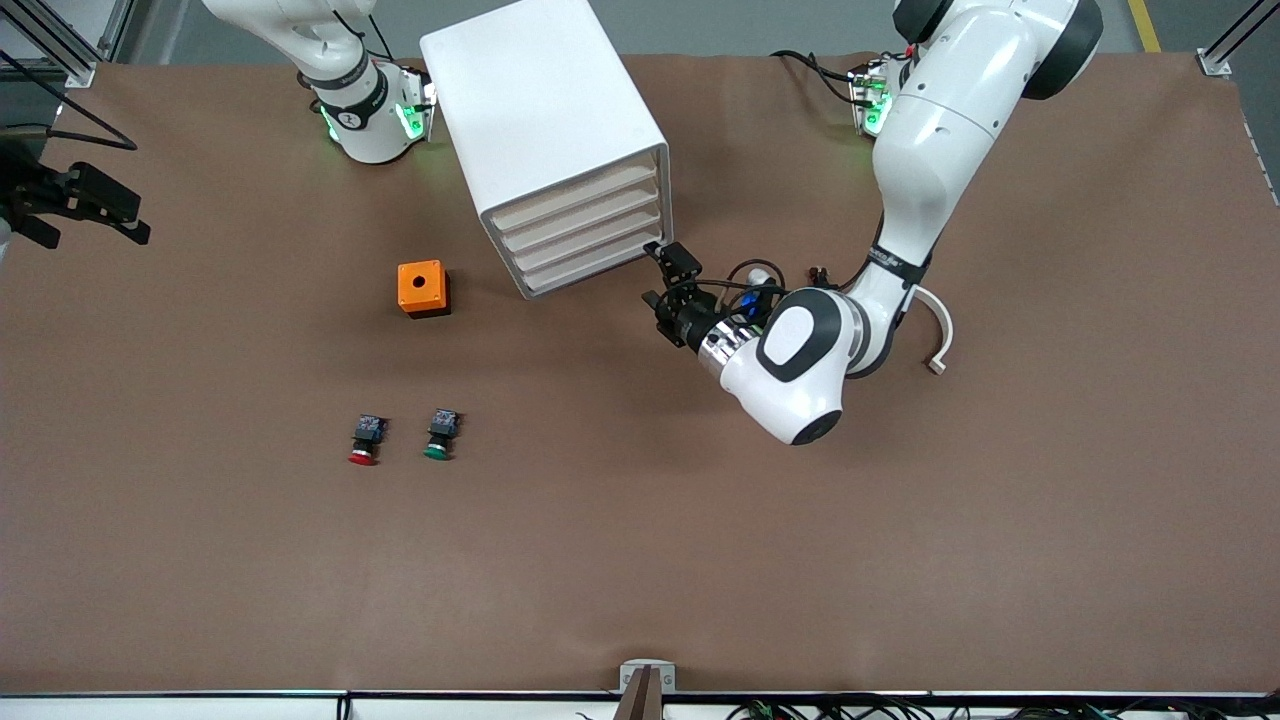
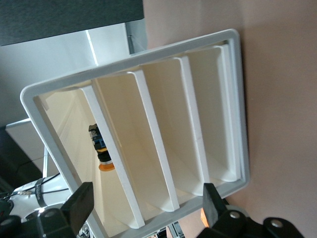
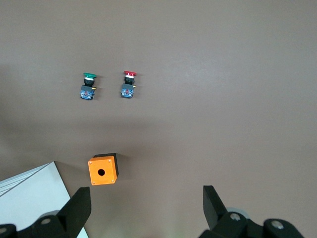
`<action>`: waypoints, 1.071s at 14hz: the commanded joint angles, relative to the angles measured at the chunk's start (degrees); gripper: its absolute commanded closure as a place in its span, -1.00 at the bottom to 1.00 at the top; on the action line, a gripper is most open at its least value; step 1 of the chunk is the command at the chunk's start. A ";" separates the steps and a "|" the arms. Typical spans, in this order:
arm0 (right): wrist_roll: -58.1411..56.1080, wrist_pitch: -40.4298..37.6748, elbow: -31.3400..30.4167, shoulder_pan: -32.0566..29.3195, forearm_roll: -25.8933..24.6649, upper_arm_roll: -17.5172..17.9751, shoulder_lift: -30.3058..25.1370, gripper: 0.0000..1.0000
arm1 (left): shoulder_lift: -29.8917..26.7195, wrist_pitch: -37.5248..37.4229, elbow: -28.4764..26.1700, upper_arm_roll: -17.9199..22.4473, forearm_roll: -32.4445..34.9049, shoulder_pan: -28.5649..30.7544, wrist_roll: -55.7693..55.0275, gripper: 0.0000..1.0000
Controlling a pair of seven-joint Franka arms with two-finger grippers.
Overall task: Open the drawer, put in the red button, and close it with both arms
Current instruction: 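Move the left gripper toward the white cabinet's drawer front, then hook the left gripper onto the drawer edge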
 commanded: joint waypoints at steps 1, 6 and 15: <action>0.29 -0.75 0.39 0.39 -0.63 -0.13 -0.42 -1.00 | 1.94 -2.11 1.01 0.06 -2.61 -1.40 -3.59 -0.40; 0.29 -0.75 0.39 0.39 -0.63 -0.22 -0.42 -1.00 | 4.49 -4.75 -0.74 0.06 -3.40 -3.16 -5.61 -0.26; 0.29 -0.93 0.39 0.39 -0.63 -0.22 -0.42 -1.00 | 5.63 -6.60 -2.24 0.06 -3.40 -9.84 -6.15 0.07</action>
